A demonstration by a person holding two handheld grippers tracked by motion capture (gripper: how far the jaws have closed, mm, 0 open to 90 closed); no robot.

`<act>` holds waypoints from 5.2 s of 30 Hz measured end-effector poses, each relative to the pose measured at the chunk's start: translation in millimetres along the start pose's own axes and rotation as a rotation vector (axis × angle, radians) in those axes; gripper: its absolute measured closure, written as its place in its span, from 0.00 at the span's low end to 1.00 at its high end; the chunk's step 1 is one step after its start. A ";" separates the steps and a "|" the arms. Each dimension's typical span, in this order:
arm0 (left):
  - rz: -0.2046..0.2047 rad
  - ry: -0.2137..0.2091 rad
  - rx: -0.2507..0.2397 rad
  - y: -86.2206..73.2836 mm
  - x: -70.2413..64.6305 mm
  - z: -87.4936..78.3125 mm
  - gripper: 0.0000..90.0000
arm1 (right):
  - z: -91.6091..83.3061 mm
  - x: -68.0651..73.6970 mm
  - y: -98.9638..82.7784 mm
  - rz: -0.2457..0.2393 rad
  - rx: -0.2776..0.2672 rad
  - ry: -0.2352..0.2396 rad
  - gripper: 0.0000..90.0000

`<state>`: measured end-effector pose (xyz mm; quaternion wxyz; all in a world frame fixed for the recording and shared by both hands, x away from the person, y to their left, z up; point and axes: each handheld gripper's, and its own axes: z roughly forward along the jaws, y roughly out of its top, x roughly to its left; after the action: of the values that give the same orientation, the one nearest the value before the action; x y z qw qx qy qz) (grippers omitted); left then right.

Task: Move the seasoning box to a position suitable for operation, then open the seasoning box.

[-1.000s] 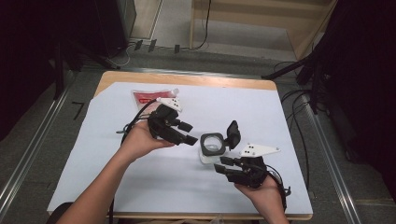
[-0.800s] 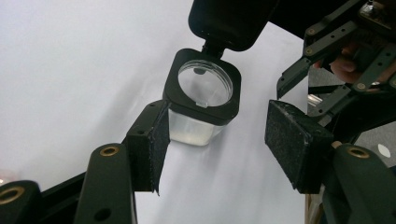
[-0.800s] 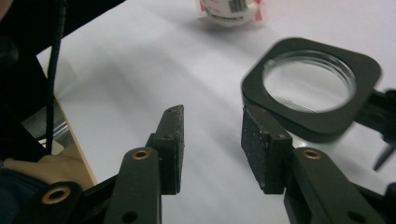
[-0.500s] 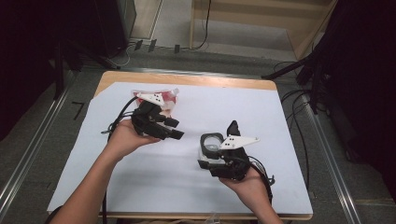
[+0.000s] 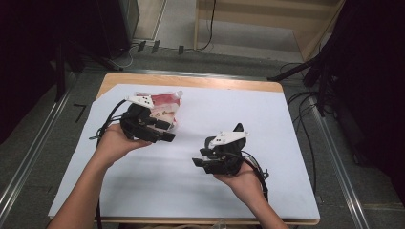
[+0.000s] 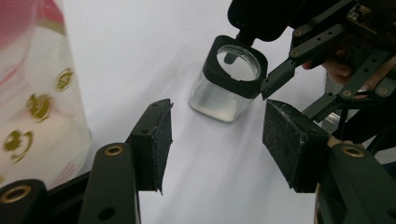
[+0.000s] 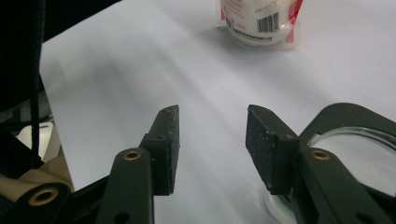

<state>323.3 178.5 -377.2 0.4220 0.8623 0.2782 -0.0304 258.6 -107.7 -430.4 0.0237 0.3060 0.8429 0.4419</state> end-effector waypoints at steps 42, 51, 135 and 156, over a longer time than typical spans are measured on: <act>-0.161 0.154 -0.022 -36.2 67.9 -53.9 0.47 | 31.1 12.8 -11.9 -0.021 0.047 0.045 0.57; -0.143 0.158 -0.027 -21.7 78.2 -33.8 0.46 | 29.3 16.1 -16.3 -0.022 0.048 0.038 0.58; -0.159 0.035 -0.048 7.2 -11.2 -56.6 1.00 | 69.2 32.2 -30.3 0.026 0.039 0.065 0.54; -0.131 -0.109 -0.034 16.1 -44.1 -45.3 1.00 | 81.4 17.8 -28.3 0.118 -0.004 -0.007 0.56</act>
<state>286.0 184.3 -324.0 0.4481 0.8322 0.3110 -0.0999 255.4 -50.6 -497.3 0.0012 0.3569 0.8223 0.4433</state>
